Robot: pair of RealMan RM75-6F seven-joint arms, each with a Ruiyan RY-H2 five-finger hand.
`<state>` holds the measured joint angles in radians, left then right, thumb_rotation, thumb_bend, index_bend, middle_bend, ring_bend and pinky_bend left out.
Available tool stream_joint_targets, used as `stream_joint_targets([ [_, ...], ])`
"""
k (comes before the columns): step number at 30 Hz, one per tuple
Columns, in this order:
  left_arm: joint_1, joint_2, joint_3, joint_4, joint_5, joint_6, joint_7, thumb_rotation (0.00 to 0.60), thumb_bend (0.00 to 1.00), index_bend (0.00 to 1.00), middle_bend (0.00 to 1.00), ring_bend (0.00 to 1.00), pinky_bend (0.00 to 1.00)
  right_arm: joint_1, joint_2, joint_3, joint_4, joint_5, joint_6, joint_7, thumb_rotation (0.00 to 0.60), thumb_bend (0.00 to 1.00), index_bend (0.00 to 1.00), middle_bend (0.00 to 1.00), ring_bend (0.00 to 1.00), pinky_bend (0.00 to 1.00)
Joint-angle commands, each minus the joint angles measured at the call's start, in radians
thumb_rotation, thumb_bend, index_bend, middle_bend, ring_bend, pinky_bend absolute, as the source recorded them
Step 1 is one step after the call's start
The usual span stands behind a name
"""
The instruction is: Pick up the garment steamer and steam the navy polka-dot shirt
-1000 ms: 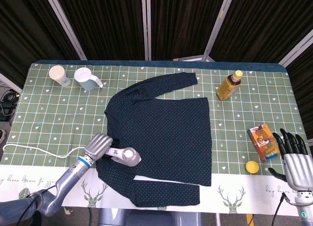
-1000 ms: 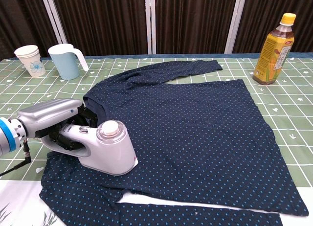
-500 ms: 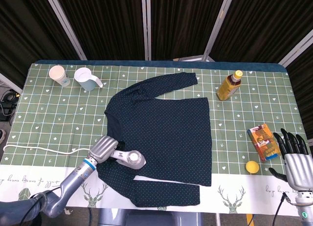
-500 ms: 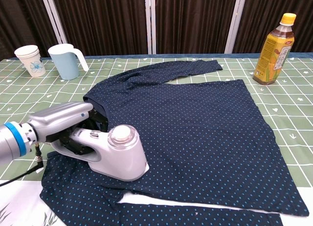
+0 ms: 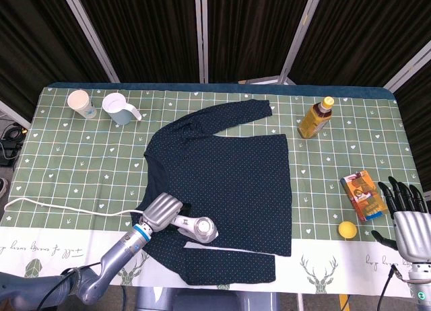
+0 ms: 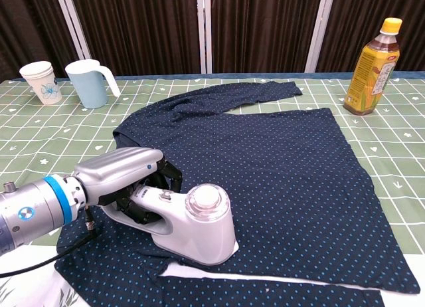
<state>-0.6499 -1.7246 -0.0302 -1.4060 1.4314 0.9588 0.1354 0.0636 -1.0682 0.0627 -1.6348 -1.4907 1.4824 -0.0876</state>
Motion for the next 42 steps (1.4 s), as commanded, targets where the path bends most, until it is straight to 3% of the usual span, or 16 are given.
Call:
stream_joint_targets([
  [1,0.001,0.002,0.0,0.001,-0.003,0.002,0.004,0.6,0.63,0.97,0.83,0.75,0.99,0.0,0.0,0.0,0.0,0.0,0.0,-0.001,0.6,0.0,0.0,0.0,0.0,0.0],
  [24,0.05,0.107,0.026,0.116,0.014,0.044,-0.132,0.6,0.63,0.97,0.83,0.75,0.98,0.002,-0.007,-0.003,-0.006,-0.003,-0.003,-0.022,0.6,0.0,0.0,0.0,0.0,0.0],
  [32,0.056,0.116,0.025,0.156,0.025,0.053,-0.187,0.6,0.63,0.97,0.83,0.75,0.98,0.001,-0.005,-0.004,-0.008,-0.005,-0.003,-0.021,0.6,0.0,0.0,0.0,0.0,0.0],
  [42,0.041,0.081,0.021,0.123,0.041,0.044,-0.171,0.6,0.63,0.97,0.83,0.75,0.98,0.0,-0.002,-0.003,-0.008,-0.002,-0.002,-0.013,0.6,0.0,0.0,0.0,0.0,0.0],
])
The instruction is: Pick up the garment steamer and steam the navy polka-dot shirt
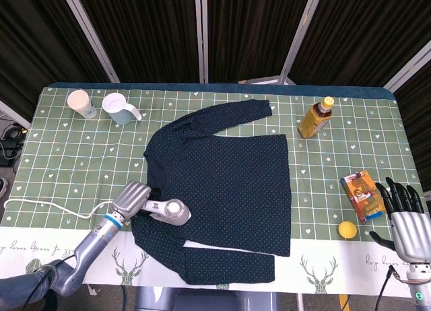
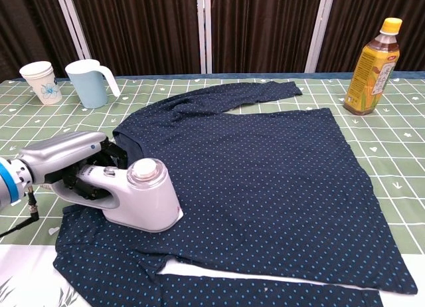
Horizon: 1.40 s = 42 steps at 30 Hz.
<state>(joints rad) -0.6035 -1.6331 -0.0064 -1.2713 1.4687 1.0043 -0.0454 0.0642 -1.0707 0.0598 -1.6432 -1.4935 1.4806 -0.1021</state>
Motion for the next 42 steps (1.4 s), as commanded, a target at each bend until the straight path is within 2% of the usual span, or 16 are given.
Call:
stream_joint_targets([
  [1,-0.009,-0.017,-0.005,-0.022,0.006,-0.002,0.017,0.6,0.63,0.97,0.83,0.75,0.98,0.0,0.001,0.0,0.001,0.001,-0.001,0.003,0.6,0.0,0.0,0.0,0.0,0.0],
  [21,-0.039,-0.071,-0.036,-0.125,-0.028,-0.025,0.15,0.6,0.63,0.97,0.83,0.75,0.98,0.0,0.006,0.002,0.005,0.003,-0.001,0.021,0.6,0.0,0.0,0.0,0.0,0.0],
  [29,-0.025,-0.053,-0.033,-0.096,-0.041,-0.016,0.141,0.6,0.63,0.97,0.83,0.75,0.98,0.0,0.005,0.001,0.003,0.0,-0.001,0.016,0.6,0.0,0.0,0.0,0.0,0.0],
  [42,0.013,-0.024,-0.004,0.009,-0.025,0.005,0.019,0.6,0.63,0.97,0.83,0.75,0.98,0.0,0.001,-0.001,0.0,-0.002,-0.002,0.002,0.6,0.0,0.0,0.0,0.0,0.0],
])
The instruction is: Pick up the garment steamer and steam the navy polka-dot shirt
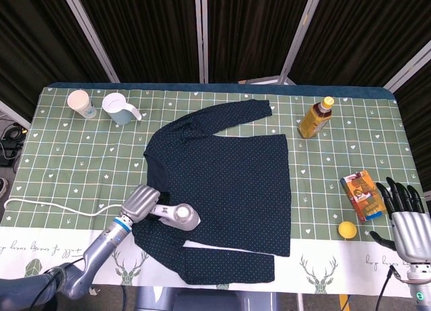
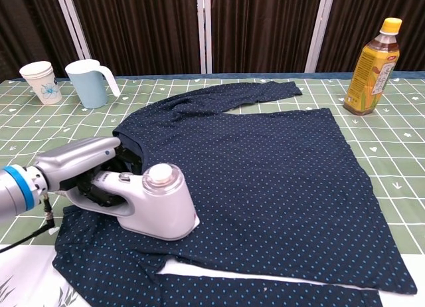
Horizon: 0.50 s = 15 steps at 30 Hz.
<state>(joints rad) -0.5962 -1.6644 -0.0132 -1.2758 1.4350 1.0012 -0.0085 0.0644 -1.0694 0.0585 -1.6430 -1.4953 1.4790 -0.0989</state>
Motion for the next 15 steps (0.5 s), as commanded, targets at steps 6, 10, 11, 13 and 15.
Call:
stream_joint_targets([
  [6,0.011,0.025,0.003,0.032,0.019,0.018,-0.047,0.6,0.63,0.97,0.83,0.75,0.98,-0.001,0.0,0.0,-0.001,0.001,0.001,-0.002,0.6,0.0,0.0,0.0,0.0,0.0],
  [10,0.015,0.036,0.002,0.043,0.019,0.021,-0.061,0.6,0.63,0.97,0.83,0.75,0.98,-0.001,0.0,0.0,-0.001,0.0,0.002,-0.002,0.6,0.0,0.0,0.0,0.0,0.0],
  [11,0.016,0.038,0.001,0.045,0.019,0.021,-0.064,0.6,0.63,0.97,0.83,0.75,0.98,-0.001,0.0,0.0,-0.001,0.0,0.002,-0.001,0.6,0.0,0.0,0.0,0.0,0.0],
  [13,0.017,0.045,-0.001,0.049,0.018,0.023,-0.07,0.6,0.63,0.97,0.83,0.75,0.98,-0.001,0.001,0.0,-0.002,0.0,0.003,-0.001,0.6,0.0,0.0,0.0,0.0,0.0],
  [15,0.019,0.058,-0.009,0.047,0.018,0.034,-0.085,0.6,0.63,0.97,0.83,0.75,0.98,-0.001,0.001,0.0,-0.003,0.0,0.002,-0.001,0.6,0.0,0.0,0.0,0.0,0.0],
])
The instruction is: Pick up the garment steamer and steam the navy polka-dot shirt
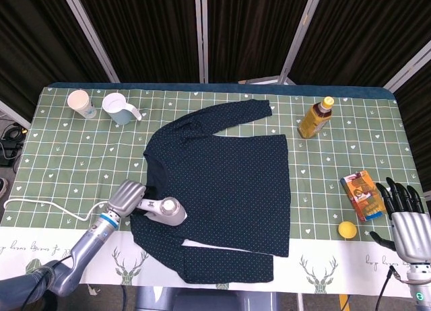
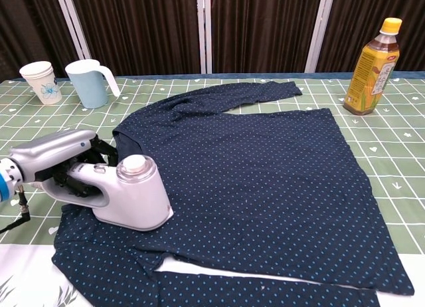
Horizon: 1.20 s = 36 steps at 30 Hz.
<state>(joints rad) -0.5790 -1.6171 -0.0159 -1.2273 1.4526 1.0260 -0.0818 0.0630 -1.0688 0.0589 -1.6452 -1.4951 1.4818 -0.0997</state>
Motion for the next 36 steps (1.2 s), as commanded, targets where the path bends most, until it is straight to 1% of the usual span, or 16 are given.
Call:
stream_joint_targets([
  [1,0.002,0.015,-0.008,-0.003,0.002,0.011,-0.017,0.6,0.63,0.97,0.83,0.75,0.98,0.0,0.0,0.0,0.0,0.0,0.0,0.0,0.6,0.0,0.0,0.0,0.0,0.0],
  [9,0.003,0.063,-0.048,-0.033,-0.005,0.045,-0.068,0.6,0.63,0.97,0.83,0.75,0.98,0.001,-0.001,0.0,-0.001,0.001,-0.003,-0.003,0.6,0.0,0.0,0.0,0.0,0.0],
  [18,0.004,0.107,-0.08,-0.039,-0.034,0.048,-0.1,0.6,0.63,0.97,0.83,0.75,0.99,0.001,-0.001,-0.001,-0.001,0.0,-0.003,-0.005,0.6,0.0,0.0,0.0,0.0,0.0],
  [22,0.01,0.113,-0.081,0.002,-0.053,0.034,-0.105,0.6,0.63,0.97,0.83,0.75,0.98,0.001,-0.002,-0.001,-0.001,0.0,-0.002,-0.005,0.6,0.0,0.0,0.0,0.0,0.0],
  [30,0.028,0.081,-0.078,0.147,-0.099,-0.01,-0.163,0.6,0.61,0.97,0.83,0.75,0.98,0.002,-0.004,-0.003,-0.001,-0.001,-0.006,-0.012,0.6,0.0,0.0,0.0,0.0,0.0],
  [31,0.029,0.076,-0.078,0.163,-0.102,-0.016,-0.171,0.6,0.59,0.95,0.83,0.75,0.97,0.003,-0.005,-0.003,-0.001,0.0,-0.007,-0.014,0.6,0.0,0.0,0.0,0.0,0.0],
  [33,0.031,0.069,-0.077,0.191,-0.106,-0.029,-0.187,0.6,0.44,0.89,0.78,0.71,0.91,0.003,-0.006,-0.003,-0.003,0.0,-0.008,-0.016,0.6,0.0,0.0,0.0,0.0,0.0],
  [34,0.031,0.067,-0.076,0.196,-0.107,-0.032,-0.19,0.6,0.27,0.79,0.71,0.64,0.83,0.003,-0.006,-0.003,-0.003,0.0,-0.008,-0.017,0.6,0.0,0.0,0.0,0.0,0.0],
  [35,0.032,0.066,-0.074,0.205,-0.11,-0.04,-0.196,0.6,0.16,0.71,0.64,0.58,0.76,0.003,-0.007,-0.003,-0.003,0.0,-0.008,-0.019,0.6,0.0,0.0,0.0,0.0,0.0],
  [36,0.032,0.066,-0.071,0.213,-0.112,-0.052,-0.202,0.6,0.05,0.58,0.52,0.48,0.64,0.003,-0.008,-0.004,-0.004,0.0,-0.009,-0.022,0.6,0.0,0.0,0.0,0.0,0.0],
])
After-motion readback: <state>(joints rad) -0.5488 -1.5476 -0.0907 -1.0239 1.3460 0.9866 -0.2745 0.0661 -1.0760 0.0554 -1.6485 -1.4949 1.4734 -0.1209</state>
